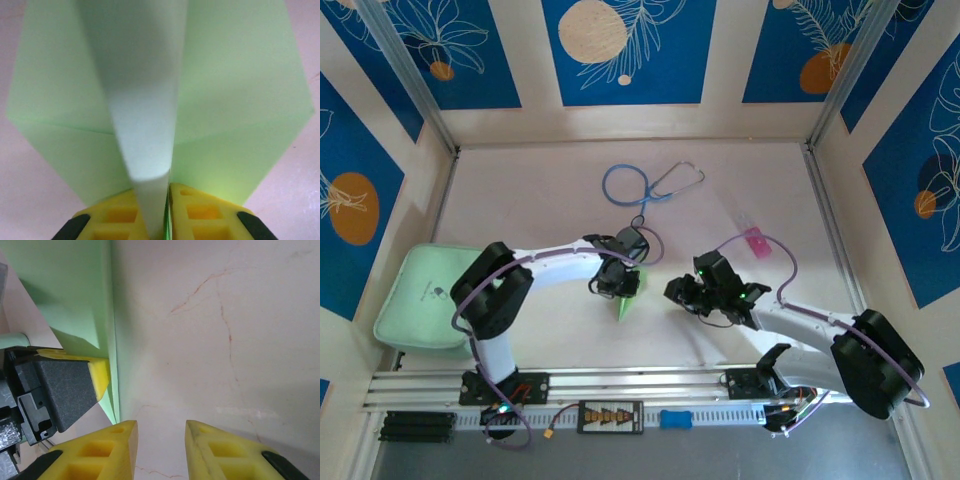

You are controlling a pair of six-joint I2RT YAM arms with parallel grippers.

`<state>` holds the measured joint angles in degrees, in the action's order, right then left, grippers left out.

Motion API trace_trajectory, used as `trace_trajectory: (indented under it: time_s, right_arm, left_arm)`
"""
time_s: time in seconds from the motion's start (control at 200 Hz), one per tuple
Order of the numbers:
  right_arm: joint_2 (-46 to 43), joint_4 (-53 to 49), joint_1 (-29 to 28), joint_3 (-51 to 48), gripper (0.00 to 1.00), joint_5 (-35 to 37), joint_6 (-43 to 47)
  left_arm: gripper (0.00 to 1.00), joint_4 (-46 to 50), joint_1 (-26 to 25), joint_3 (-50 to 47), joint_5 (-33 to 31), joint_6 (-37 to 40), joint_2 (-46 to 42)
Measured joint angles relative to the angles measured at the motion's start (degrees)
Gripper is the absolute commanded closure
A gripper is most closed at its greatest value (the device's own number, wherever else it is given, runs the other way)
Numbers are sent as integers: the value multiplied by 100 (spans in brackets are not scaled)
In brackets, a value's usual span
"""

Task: Fold a paper plane with a square sheet of paper (pick it up from the middle)
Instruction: Move a paper plane to the center of the table.

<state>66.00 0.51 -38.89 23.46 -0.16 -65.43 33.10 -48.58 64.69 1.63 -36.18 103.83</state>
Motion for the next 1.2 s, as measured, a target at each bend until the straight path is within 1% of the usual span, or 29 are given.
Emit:
trace_trajectory:
  time_s: [0.075, 0.495, 0.76, 1.075, 1.2]
  right_arm:
    - [-2, -4, 4, -2, 68, 0, 0]
    - [0, -2, 4, -2, 68, -2, 0]
    - [-66, 2, 4, -131, 68, -2, -2]
    - [-774, -20, 133, -501, 67, -2, -7]
    - [-1099, -37, 256, -645, 65, -26, -17]
  left_arm:
    - [80, 85, -2, 15, -37, 0, 31]
    - [80, 166, -11, 90, -114, -55, 122]
    - [73, 188, -205, 192, -365, -308, 210]
    - [69, 192, -420, 247, -710, -826, 260]
    - [66, 262, -498, 343, -863, -1088, 330]
